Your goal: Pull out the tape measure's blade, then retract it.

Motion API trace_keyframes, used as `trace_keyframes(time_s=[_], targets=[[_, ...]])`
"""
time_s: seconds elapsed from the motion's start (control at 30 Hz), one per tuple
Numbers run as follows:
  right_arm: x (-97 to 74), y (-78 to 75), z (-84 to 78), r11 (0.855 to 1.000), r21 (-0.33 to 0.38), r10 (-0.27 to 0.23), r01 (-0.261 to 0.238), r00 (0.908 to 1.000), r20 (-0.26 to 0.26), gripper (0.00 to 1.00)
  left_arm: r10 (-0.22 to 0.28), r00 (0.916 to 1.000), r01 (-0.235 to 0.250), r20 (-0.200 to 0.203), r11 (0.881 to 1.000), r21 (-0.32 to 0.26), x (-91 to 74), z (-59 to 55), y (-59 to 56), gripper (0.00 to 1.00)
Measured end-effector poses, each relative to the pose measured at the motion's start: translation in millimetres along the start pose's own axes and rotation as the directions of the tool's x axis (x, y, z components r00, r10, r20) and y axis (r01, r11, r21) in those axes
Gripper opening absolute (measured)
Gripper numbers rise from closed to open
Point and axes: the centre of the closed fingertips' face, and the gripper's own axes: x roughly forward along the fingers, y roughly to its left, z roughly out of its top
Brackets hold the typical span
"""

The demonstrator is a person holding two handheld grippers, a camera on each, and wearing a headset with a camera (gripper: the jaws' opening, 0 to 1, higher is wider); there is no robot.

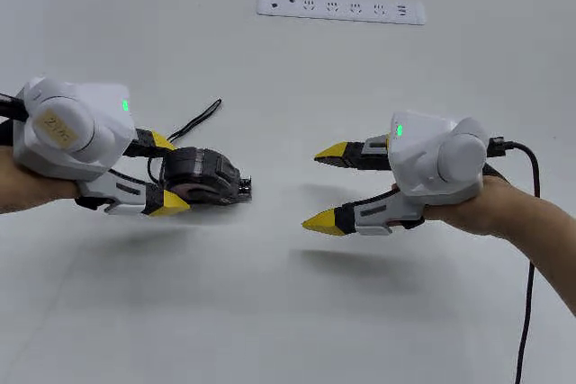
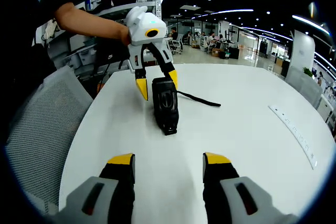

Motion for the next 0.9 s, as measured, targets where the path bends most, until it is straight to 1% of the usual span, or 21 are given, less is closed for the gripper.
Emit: trace_keyframes(time_s=[0.13, 0.27, 0.4, 0.57, 0.73, 0.83, 0.9], targets=[[3.5, -0.8, 1.6, 1.000, -0.016, 0.014, -0.014, 0.9999, -0.005, 0.49, -0.018, 0.9997, 0.018, -0.019, 1.000, 0.020, 3.7, -0.8, 0.9, 0.35], [4.5, -1.2, 2.0, 1.000, -0.017, 0.017, -0.017, 0.9998, -0.006, 0.46, -0.021, 0.9995, 0.022, -0.022, 1.000, 0.020, 5.1, -1.2, 1.4, 0.33], [13.0, -3.7, 5.3, 0.998, -0.043, 0.038, -0.039, 0.9992, -0.015, 0.43, -0.041, 0.9972, 0.044, -0.064, 0.997, 0.058, 10.2, -5.0, -0.1, 0.31], [23.7, -5.2, 6.9, 0.996, -0.065, 0.062, -0.063, 0.9978, -0.024, 0.42, -0.051, 0.9965, 0.055, -0.066, 0.997, 0.063, 11.2, -5.0, -0.2, 0.31], [34.5, -5.4, 6.5, 0.993, -0.077, 0.083, -0.085, 0.9961, -0.030, 0.39, -0.056, 0.9955, 0.063, -0.076, 0.994, 0.084, 11.3, -5.0, 0.0, 0.30], [39.0, -5.8, 6.8, 0.992, -0.084, 0.089, -0.092, 0.9955, -0.033, 0.36, -0.059, 0.9951, 0.066, -0.079, 0.994, 0.088, 11.5, -4.7, -0.1, 0.30], [41.7, -6.5, 7.0, 0.992, -0.085, 0.091, -0.093, 0.9953, -0.032, 0.37, -0.059, 0.9947, 0.067, -0.083, 0.993, 0.093, 11.4, -5.0, -0.3, 0.29]])
